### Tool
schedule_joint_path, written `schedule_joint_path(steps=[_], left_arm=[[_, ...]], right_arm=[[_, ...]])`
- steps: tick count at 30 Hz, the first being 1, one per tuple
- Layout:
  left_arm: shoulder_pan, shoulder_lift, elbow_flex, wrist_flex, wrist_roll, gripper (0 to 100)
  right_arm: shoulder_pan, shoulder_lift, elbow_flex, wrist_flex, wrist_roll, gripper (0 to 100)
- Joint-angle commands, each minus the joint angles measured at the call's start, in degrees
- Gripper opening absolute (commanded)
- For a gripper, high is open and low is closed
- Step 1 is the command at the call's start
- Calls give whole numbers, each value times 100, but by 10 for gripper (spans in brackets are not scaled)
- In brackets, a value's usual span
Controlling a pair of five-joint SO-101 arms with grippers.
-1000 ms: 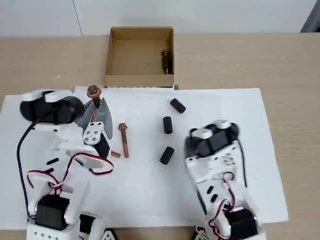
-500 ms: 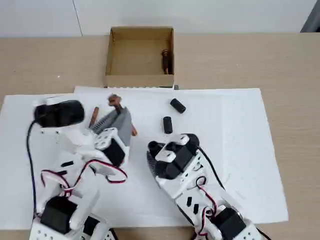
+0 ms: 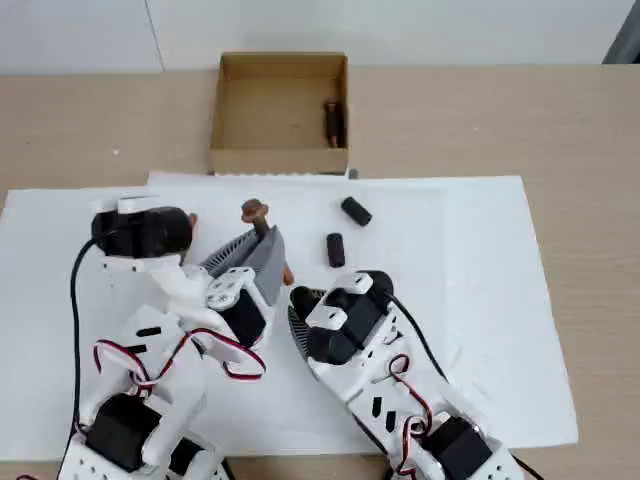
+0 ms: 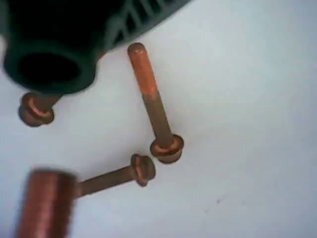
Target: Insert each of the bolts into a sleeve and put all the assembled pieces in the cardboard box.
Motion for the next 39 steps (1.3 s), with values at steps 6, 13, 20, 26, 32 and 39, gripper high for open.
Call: schedule_joint_path(steps=[6, 13, 20, 26, 32, 39], left_arm=[[35, -79, 251, -176, 9, 6], [193, -70, 251, -167, 9, 6], [343, -79, 593, -334, 114, 6], [343, -79, 646, -352, 114, 6], [378, -79, 620, -185, 114, 6], [378, -105, 602, 431, -70, 6]], right_arm=[[-66, -48, -299, -154, 79, 4], [-66, -48, -308, -154, 264, 4], [-57, -48, -308, -154, 264, 4], [-48, -48, -316, -154, 264, 4], [-48, -48, -316, -154, 273, 4], [-48, -48, -316, -154, 273, 4]])
